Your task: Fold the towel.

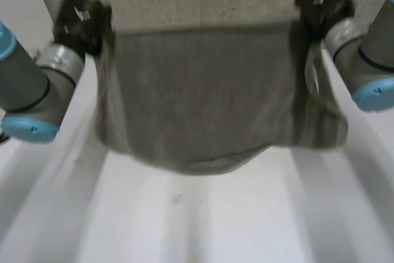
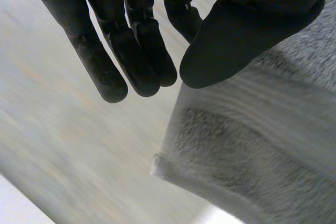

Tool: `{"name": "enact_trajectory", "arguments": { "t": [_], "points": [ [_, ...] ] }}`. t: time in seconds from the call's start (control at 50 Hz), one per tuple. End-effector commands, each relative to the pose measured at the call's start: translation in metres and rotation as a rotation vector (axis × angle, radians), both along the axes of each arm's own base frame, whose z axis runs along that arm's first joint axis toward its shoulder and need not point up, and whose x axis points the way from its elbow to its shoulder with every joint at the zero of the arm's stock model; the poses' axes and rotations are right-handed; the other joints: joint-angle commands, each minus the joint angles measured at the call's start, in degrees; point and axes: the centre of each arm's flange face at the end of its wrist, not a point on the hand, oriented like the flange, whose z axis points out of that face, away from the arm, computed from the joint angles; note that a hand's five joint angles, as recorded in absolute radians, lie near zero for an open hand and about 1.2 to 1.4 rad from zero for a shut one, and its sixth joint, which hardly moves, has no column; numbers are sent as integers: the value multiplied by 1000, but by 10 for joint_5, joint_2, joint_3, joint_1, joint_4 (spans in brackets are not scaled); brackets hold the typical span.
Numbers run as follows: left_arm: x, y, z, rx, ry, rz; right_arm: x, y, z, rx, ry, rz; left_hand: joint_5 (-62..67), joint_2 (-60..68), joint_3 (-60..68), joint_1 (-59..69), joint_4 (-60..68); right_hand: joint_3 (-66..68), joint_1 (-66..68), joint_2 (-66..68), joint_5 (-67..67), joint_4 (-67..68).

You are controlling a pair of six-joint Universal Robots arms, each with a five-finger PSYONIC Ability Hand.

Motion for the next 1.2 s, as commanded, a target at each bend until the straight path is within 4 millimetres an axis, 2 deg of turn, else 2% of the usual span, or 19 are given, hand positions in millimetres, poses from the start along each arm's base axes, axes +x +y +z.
{"name": "enact_trajectory", "arguments": {
  "t": [0.02,0.06,0.16,0.2,0.22,0.26,0.28,0.32,0.34,0.38,0.4,0.44,0.46,0.5,0.56,0.72,0.8,0.9,1.2],
  "points": [
    [9,11,98,-454,188,17,-8,18,108,-528,-217,2,106,102,103,128,103,119,182,127,179,114],
    [11,13,97,-424,200,10,-7,23,108,-506,-209,27,106,102,103,128,103,119,182,127,179,114],
    [15,16,68,-215,180,5,-4,29,77,-295,-151,97,106,102,103,128,103,119,182,127,179,114],
    [20,19,37,-72,139,23,-4,34,46,-117,-99,131,106,102,103,128,103,119,182,127,179,114],
    [20,19,37,-72,139,23,-4,34,46,-117,-99,131,106,102,103,128,103,119,182,127,179,114],
    [25,25,2,67,99,40,-5,42,14,32,-58,160,106,102,103,128,103,119,182,127,179,114],
    [25,25,2,68,99,40,-5,42,14,33,-58,161,106,102,103,128,103,119,182,127,179,114],
    [29,37,-31,192,57,50,-5,50,-19,159,-31,178,106,102,103,128,103,119,182,127,179,114],
    [29,37,-32,192,57,51,-5,50,-19,160,-31,178,106,102,103,128,103,119,182,127,179,114],
    [31,51,-60,292,12,58,-8,56,-58,292,-5,174,106,102,103,128,103,119,182,127,179,114],
    [31,51,-61,293,12,58,-8,56,-58,292,-5,174,106,102,103,128,103,119,182,127,179,114],
    [34,64,-88,384,-56,68,-10,64,-99,433,18,169,106,102,103,128,103,119,182,127,179,114],
    [34,64,-89,384,-57,68,-10,64,-99,434,18,169,106,102,103,128,103,119,182,127,179,114],
    [35,77,-111,454,-134,70,-14,72,-134,555,40,160,106,102,103,128,103,119,182,127,179,114],
    [38,86,-122,496,-181,71,-21,73,-156,632,41,146,106,102,103,128,103,119,182,127,179,114],
    [37,93,-120,499,-184,64,-39,62,-165,730,-159,95,106,102,103,128,103,86,149,94,146,81],
    [38,93,-117,489,-181,65,-57,52,-168,790,-333,26,106,102,103,128,103,-291,-229,-283,-231,-296],
    [37,94,-116,488,-179,62,-69,49,-173,837,-433,-22,106,102,103,128,103,-413,-350,-405,-353,-418],
    [37,93,-116,489,-168,62,-80,53,-183,913,-672,-75,106,102,103,128,103,-418,-356,-410,-358,-423]
  ]
}}
